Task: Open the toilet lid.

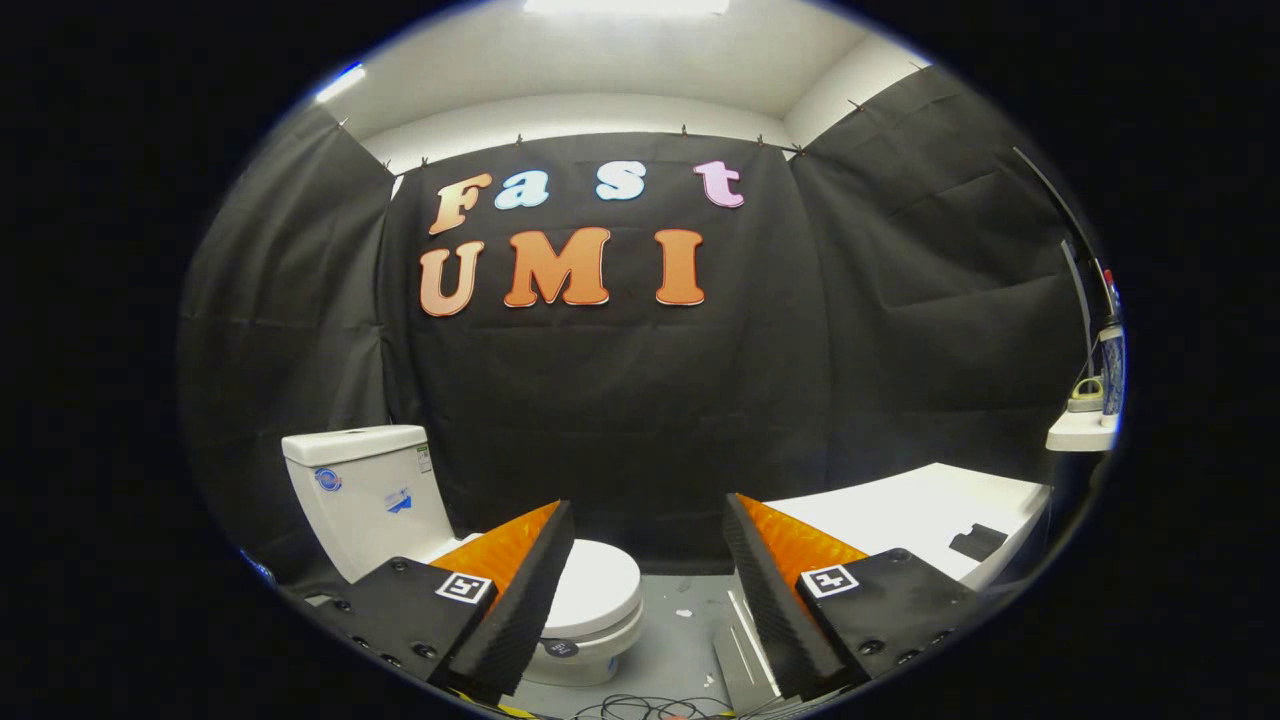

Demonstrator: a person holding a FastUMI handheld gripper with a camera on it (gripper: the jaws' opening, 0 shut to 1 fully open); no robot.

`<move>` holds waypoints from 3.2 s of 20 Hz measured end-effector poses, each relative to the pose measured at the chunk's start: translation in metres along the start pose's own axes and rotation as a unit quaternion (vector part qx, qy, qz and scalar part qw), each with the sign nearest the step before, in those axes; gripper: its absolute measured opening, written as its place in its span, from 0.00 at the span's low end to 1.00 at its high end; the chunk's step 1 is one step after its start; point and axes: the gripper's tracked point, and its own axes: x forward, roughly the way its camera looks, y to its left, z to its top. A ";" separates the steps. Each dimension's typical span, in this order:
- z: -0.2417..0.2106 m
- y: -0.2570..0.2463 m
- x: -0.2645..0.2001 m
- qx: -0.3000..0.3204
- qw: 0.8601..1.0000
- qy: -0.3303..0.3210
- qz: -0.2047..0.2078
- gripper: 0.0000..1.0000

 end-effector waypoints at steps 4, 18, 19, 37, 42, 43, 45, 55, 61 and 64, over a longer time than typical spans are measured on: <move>-0.001 -0.001 0.000 0.001 1.000 0.001 -0.002 0.96; 0.004 -0.003 0.000 -0.003 1.000 -0.006 -0.004 0.96; 0.004 -0.003 0.000 -0.002 1.000 -0.007 -0.003 0.96; -0.074 0.083 0.077 0.180 0.976 0.094 0.075 0.99; -0.158 0.104 0.093 0.221 0.952 0.184 0.105 0.99; -0.169 0.100 0.096 0.235 0.947 0.193 0.099 0.99; -0.188 0.093 0.101 0.267 0.937 0.209 0.089 0.99; -0.297 0.080 0.090 0.313 0.894 0.311 0.083 0.99; -0.340 0.119 0.081 0.419 0.819 0.377 0.109 0.98; -0.356 0.129 0.089 0.500 0.766 0.391 0.102 0.98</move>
